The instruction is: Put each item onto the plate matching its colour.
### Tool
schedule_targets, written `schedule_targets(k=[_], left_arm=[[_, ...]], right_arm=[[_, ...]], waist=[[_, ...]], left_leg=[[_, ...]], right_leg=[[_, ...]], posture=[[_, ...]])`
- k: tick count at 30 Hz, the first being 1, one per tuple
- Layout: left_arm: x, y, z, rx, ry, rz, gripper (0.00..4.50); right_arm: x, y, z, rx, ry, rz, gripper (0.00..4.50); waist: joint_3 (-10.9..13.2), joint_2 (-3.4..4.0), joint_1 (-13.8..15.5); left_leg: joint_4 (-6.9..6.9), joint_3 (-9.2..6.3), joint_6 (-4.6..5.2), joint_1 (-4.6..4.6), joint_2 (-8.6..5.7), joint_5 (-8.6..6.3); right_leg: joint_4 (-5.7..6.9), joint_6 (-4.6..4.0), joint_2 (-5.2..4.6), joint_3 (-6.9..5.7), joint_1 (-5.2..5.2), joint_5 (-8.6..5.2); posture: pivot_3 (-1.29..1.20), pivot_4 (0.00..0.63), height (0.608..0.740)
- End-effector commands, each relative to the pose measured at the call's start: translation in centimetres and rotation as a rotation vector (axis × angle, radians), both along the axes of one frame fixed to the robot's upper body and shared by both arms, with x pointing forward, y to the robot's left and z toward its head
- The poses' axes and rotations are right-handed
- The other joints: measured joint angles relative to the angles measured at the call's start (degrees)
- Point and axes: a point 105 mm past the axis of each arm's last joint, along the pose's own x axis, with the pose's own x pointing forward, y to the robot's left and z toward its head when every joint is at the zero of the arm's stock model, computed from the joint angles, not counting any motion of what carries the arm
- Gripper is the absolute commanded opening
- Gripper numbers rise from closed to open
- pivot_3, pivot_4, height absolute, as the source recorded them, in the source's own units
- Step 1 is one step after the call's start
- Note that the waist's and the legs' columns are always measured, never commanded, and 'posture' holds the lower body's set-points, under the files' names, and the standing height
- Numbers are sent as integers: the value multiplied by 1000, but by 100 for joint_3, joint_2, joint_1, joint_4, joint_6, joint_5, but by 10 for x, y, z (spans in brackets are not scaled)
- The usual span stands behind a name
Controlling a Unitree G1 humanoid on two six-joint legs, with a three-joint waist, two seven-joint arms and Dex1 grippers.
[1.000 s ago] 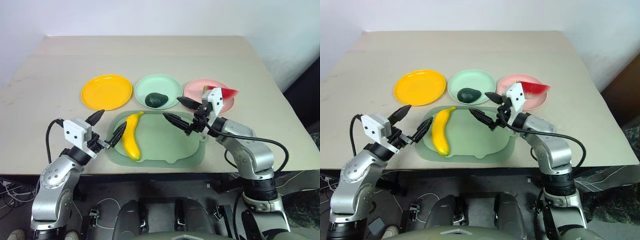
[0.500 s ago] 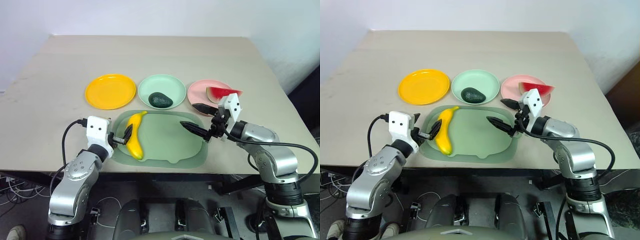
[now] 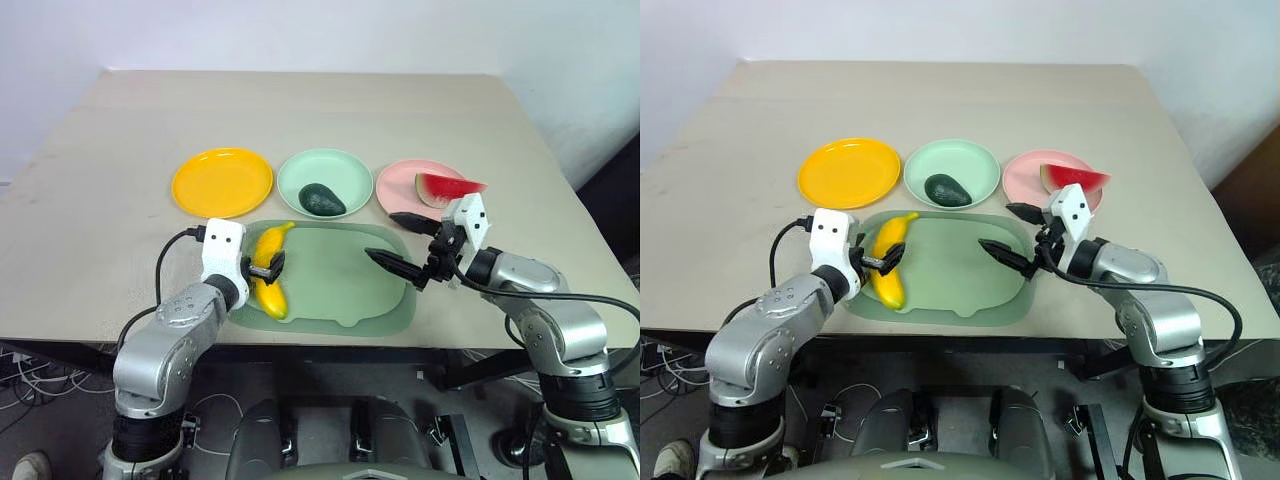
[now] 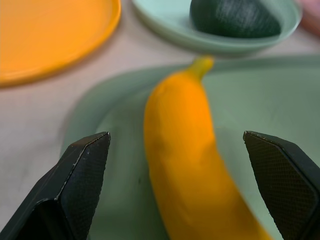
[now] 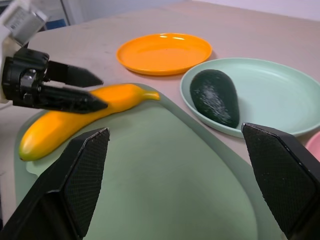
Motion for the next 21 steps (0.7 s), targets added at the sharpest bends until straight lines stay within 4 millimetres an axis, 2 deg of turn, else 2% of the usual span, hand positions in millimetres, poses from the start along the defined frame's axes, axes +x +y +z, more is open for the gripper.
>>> schedule_targets(k=[1,4,6,13,17,21], left_arm=[[1,-1,5,68,22,-4,4500],[0,-4,4,76,58,-22,4500],[-1,-2,-3,119,104,-18,4102],[-3,-1,-3,165,121,-45,1965],[-1,-1,4,160,93,-44,1854],[13,1,26,130,-45,10,1854]], right_arm=[[2,-2,12,-13,-71,-17,4479],[2,-1,11,-13,-75,-20,4479],[4,-2,11,-17,-76,-29,4500],[7,-5,11,-20,-85,-52,4500],[6,-5,18,-1,-94,-41,4500],[2,0,24,30,-97,0,4500]], waist=[[0,0,3],[0,0,0],[0,0,-1],[-1,1,-22],[-1,1,-18],[0,0,1]], left_leg=[[0,0,0,0,0,0],[0,0,0,0,0,0],[0,0,-1,0,0,0],[-1,0,-4,5,1,2],[-1,1,-4,5,1,2],[0,0,-4,5,0,2]], right_leg=[[0,0,0,0,1,0],[0,0,0,0,1,0],[0,0,0,0,1,0],[2,0,1,1,2,0],[2,0,1,2,2,0],[3,0,1,2,2,0]], posture=[[0,150,695],[0,150,695],[0,150,695],[0,150,695],[0,150,695],[0,150,695]])
